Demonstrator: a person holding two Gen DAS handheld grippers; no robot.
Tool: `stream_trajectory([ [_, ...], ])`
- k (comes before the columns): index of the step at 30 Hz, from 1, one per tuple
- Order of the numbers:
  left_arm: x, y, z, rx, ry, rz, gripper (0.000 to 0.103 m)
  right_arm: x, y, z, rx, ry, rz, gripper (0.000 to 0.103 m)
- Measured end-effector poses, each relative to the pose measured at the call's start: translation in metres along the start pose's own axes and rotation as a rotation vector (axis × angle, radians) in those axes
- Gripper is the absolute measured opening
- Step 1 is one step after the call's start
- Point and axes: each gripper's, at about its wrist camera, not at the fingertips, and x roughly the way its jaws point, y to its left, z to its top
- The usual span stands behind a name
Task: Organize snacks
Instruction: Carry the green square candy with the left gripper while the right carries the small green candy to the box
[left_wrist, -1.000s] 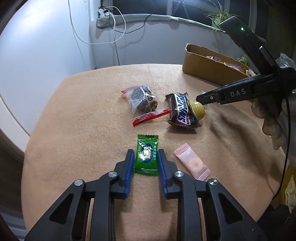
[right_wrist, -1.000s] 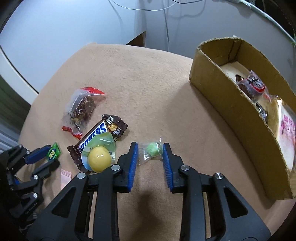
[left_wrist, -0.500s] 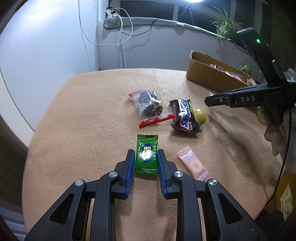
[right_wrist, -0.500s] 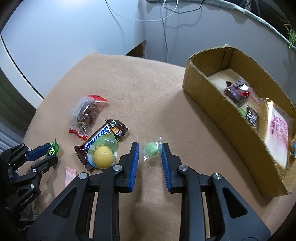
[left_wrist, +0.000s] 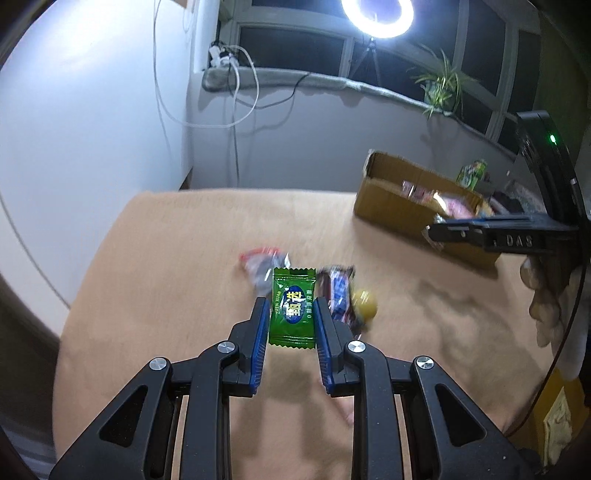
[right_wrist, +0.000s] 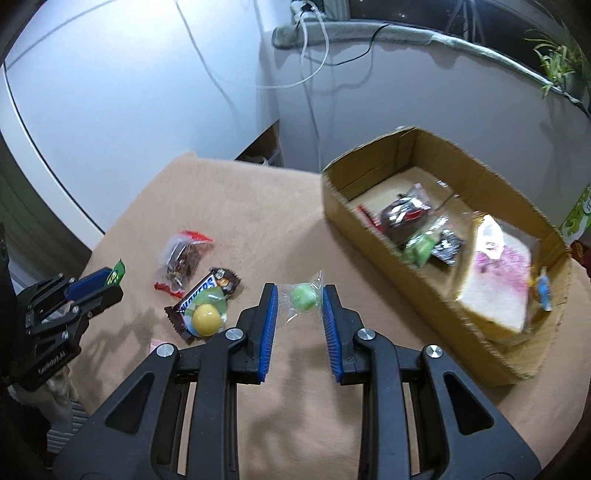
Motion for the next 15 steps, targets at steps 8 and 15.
stream_trajectory([
  [8,0.008,-0.017,0.033,0.022,-0.048,-0.031,0.022,-0.018,-0.039,0.005,0.055,-0.040,-0.030,0.025],
  [15,0.028,-0.036,0.059,0.043,-0.060,-0.061,0.022,-0.027,-0.070,0.013,0.090,-0.061,-0.058,0.025],
])
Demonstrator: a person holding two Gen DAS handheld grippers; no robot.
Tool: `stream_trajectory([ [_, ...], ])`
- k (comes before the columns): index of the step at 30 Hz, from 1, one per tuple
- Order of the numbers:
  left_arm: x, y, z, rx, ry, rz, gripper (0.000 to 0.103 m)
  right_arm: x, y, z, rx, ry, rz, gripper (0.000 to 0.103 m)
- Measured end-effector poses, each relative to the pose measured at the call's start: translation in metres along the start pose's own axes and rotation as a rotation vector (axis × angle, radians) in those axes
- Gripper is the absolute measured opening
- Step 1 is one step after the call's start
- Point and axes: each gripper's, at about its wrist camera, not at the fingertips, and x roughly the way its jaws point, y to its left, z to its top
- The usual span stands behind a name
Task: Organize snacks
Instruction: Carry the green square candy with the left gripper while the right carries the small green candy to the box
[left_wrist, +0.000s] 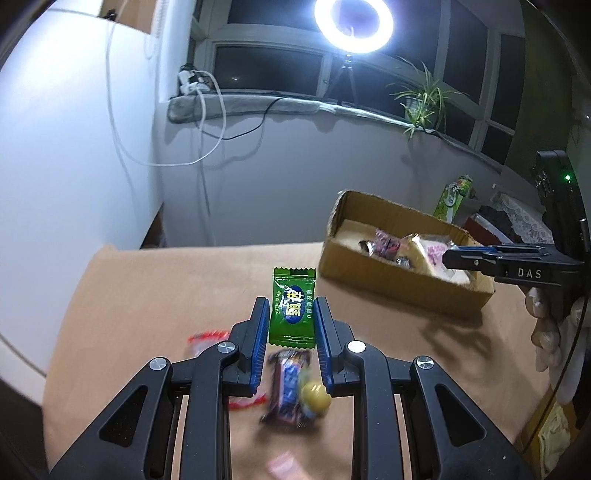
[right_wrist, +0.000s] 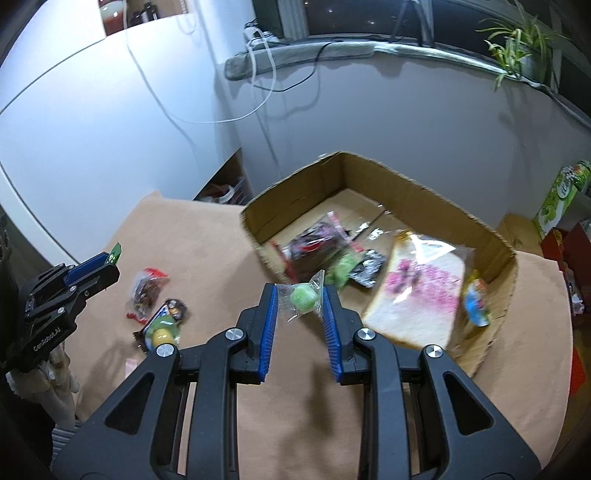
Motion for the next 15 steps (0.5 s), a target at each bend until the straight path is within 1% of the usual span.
stream_trajectory([
  [6,0.024,-0.018,0.025,0.022,-0.003,-0.040,0.022,0.000,-0.023,0.011,0.028,-0.012,-0.023,0.025],
  [15,0.057,-0.044,0.054,0.047,-0.006,-0.077,0.022,0.008,-0.058,0.036,0.071,-0.021,-0.039,0.025],
])
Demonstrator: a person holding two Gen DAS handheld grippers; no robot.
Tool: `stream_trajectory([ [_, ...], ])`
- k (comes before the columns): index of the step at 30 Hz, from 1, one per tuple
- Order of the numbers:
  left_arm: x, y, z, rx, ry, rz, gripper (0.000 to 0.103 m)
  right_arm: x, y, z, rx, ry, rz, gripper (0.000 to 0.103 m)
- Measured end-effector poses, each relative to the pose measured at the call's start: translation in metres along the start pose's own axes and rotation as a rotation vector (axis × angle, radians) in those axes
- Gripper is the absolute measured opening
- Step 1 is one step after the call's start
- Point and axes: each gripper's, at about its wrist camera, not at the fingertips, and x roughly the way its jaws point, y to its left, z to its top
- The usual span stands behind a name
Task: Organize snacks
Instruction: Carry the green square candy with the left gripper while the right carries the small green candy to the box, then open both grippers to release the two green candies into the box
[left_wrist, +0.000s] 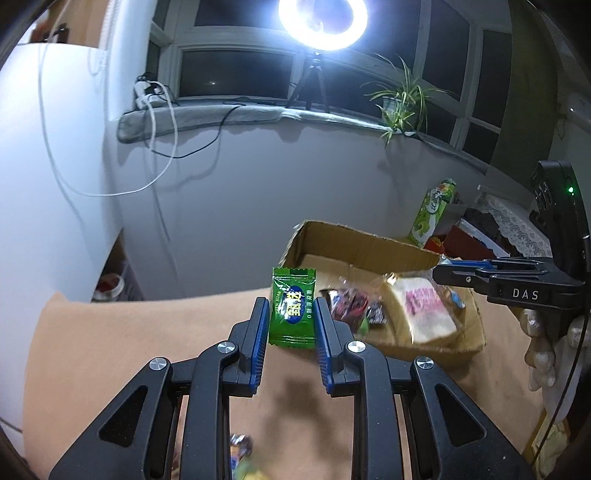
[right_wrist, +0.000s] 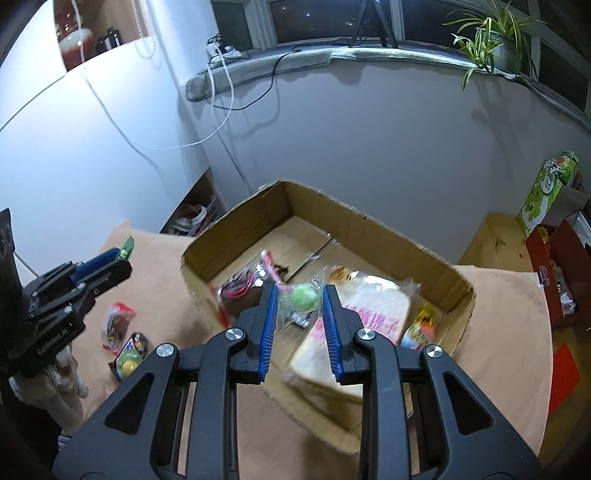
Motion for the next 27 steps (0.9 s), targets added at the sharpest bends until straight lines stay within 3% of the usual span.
stream_trajectory([
  [16,0.057,-0.017,0.021,0.015,0.053,-0.032,0.022,0.049,-0.018,0.025,0.027,0.047,0.001,0.025],
  [27,0.071,-0.014,0.022,0.018,0.076,-0.028,0.023,0.065,-0.018,0.027,0.023,0.063,-0.003,0.027],
])
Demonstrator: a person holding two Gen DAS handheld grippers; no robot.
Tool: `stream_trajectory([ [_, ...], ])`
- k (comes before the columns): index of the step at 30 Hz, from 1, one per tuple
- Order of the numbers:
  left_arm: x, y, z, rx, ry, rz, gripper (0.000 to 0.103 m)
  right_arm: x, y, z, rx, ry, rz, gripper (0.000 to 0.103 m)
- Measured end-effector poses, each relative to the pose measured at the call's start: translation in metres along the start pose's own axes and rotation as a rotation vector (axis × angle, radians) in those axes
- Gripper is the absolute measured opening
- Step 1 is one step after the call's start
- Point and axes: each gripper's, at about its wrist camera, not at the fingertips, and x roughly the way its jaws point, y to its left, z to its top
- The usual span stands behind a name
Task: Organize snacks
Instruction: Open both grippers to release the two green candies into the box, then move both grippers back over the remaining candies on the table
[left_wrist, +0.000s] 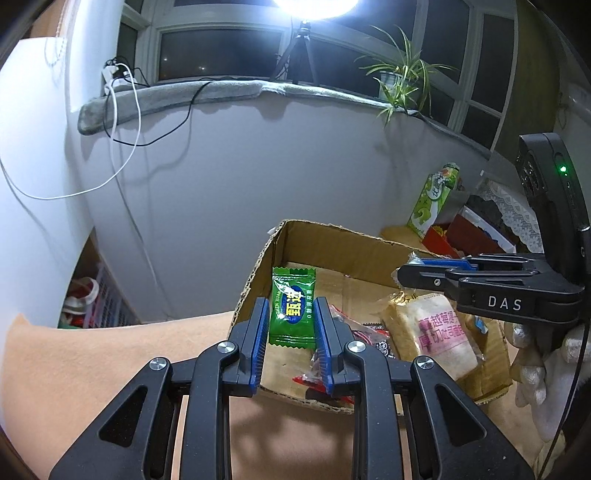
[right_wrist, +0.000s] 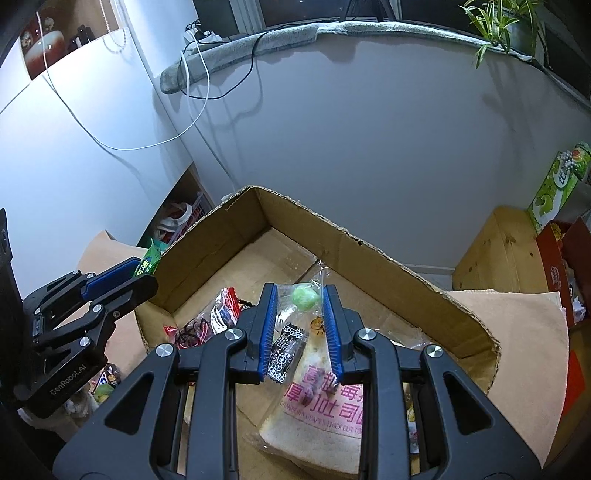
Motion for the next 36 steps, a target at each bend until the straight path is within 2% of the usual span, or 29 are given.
stream_trajectory([
  [6,0.002,-0.002,0.001,0.005,0.011,-0.001,0.023,-0.002,0.000,0.001,0.000,-0.012,-0.019,0.028],
  [8,0.002,-0.002,0.000,0.004,0.012,-0.001,0.023,-0.004,-0.001,0.001,0.004,-0.016,-0.027,0.038],
  [9,0.003,-0.003,0.000,0.004,0.013,-0.001,0.024,-0.005,-0.002,0.000,0.006,-0.022,-0.030,0.048],
  [10,0.003,-0.003,0.000,0.004,0.013,-0.001,0.027,-0.006,-0.003,0.000,0.007,-0.026,-0.032,0.053],
  [13,0.001,-0.004,0.001,0.006,0.005,0.004,0.039,-0.011,-0.006,0.000,0.015,-0.034,-0.037,0.054],
  [14,0.001,-0.004,0.001,0.006,0.003,0.006,0.039,-0.012,-0.007,0.000,0.019,-0.036,-0.043,0.055],
  [16,0.000,-0.005,0.001,0.003,0.006,0.004,0.039,-0.015,-0.008,-0.001,0.022,-0.043,-0.048,0.065],
  [18,-0.001,-0.006,0.001,0.005,0.003,0.007,0.042,-0.019,-0.009,-0.001,0.023,-0.053,-0.052,0.070],
  [28,-0.018,-0.008,0.001,0.004,-0.016,0.014,0.044,-0.034,-0.005,-0.005,0.031,-0.056,-0.049,0.072],
  [36,-0.052,0.000,-0.003,-0.010,-0.054,0.034,0.045,-0.057,0.016,-0.015,-0.003,-0.078,-0.042,0.072],
])
